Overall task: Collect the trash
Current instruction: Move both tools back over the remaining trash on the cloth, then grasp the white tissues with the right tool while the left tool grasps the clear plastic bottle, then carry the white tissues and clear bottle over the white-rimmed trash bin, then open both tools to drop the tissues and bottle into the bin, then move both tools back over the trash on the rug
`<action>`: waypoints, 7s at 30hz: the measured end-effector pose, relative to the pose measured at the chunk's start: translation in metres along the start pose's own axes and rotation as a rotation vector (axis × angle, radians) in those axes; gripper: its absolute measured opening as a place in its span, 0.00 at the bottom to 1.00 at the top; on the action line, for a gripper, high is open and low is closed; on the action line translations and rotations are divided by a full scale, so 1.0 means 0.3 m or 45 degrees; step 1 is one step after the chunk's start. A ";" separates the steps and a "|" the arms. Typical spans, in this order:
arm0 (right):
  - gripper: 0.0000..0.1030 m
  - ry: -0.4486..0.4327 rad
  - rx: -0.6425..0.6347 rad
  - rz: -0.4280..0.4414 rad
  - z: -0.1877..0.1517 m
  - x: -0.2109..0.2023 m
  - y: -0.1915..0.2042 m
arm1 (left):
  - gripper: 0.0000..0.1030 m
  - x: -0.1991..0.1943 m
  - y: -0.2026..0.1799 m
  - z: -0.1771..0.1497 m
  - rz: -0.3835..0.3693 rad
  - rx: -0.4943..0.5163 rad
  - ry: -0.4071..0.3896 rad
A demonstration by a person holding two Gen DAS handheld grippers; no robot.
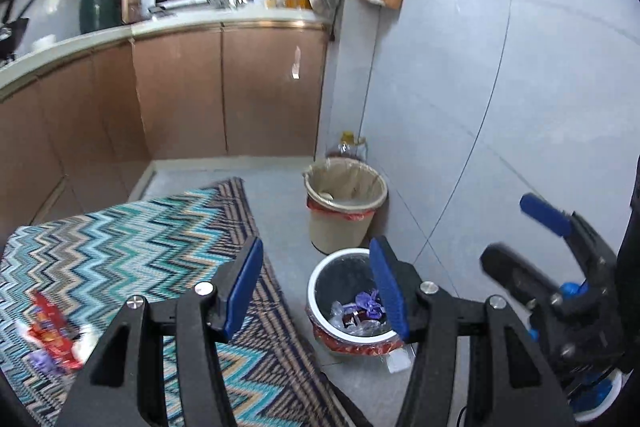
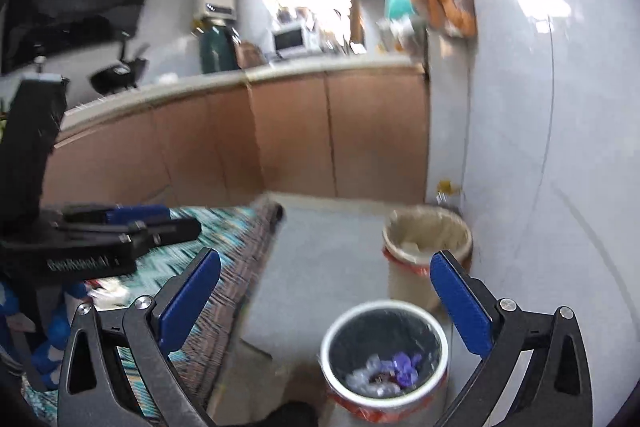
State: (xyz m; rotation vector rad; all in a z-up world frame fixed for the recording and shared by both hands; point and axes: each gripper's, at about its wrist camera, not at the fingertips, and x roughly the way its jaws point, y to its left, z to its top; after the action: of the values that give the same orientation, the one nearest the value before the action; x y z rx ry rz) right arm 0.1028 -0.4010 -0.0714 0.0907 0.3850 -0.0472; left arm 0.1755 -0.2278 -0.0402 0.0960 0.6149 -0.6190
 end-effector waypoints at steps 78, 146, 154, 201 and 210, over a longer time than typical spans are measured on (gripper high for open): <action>0.43 0.661 -0.301 0.808 -0.238 0.645 0.983 | 0.38 -0.069 0.901 -0.581 0.160 -0.416 0.358; 0.14 0.183 0.066 0.402 -0.122 -0.064 0.098 | 0.15 -0.194 0.041 -0.227 -0.001 0.104 0.213; 0.14 0.231 0.159 0.257 -0.165 0.062 -0.125 | 0.15 0.114 -0.138 -0.090 -0.031 0.205 0.291; 0.41 0.288 0.192 0.007 -0.140 0.198 -0.181 | 0.49 0.174 -0.054 -0.026 -0.158 0.039 0.212; 0.41 0.174 0.098 0.103 -0.026 0.002 0.019 | 0.49 -0.138 0.125 -0.079 -0.076 -0.006 0.085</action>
State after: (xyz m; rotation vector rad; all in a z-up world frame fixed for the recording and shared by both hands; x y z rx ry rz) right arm 0.1007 -0.3945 -0.0784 0.1857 0.5161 0.0240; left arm 0.1581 -0.1698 -0.0398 0.0949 0.6859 -0.6743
